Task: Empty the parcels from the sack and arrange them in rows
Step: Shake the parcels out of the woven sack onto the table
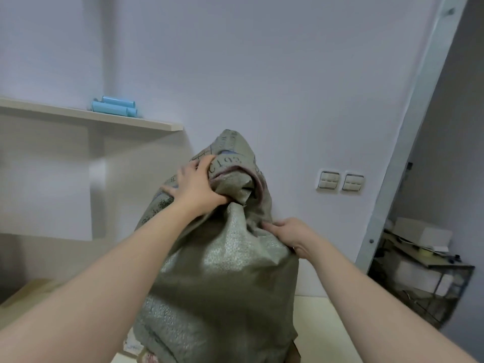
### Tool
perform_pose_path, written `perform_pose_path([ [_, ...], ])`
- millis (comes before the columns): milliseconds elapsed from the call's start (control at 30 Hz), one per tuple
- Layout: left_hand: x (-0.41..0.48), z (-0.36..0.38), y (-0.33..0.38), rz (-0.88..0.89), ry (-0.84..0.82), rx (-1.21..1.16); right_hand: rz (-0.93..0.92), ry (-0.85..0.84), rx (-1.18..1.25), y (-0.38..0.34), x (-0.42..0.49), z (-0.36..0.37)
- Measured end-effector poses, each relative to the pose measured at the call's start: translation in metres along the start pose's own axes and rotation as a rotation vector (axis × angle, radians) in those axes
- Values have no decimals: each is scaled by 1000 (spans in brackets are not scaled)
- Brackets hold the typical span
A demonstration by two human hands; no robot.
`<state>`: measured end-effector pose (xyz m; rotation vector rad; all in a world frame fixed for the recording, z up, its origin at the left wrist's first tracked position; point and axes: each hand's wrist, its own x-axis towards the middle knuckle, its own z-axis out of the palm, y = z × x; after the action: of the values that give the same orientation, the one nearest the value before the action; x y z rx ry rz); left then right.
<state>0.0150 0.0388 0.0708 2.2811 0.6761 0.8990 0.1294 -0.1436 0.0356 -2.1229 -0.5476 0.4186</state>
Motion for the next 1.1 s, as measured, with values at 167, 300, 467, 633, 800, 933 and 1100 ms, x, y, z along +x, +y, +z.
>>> perform_pose_path([
  [167,5,2,-28,-20,36,-363,-21,230,350,-11,21,11],
  [300,5,-7,-20,47,157,-554,-84,190,666,-40,23,-1],
  [467,27,-15,-5,56,296,-764,-256,202,814,-73,29,-14],
  [633,45,-13,-5,95,278,-754,-197,209,721,-69,44,-19],
  [800,45,3,-16,159,240,-574,-126,248,696,-60,46,-16],
  [933,51,-9,1,169,355,-634,-282,261,936,-72,48,-25],
  [1100,56,-12,12,174,304,-746,-246,287,823,-76,49,-27],
])
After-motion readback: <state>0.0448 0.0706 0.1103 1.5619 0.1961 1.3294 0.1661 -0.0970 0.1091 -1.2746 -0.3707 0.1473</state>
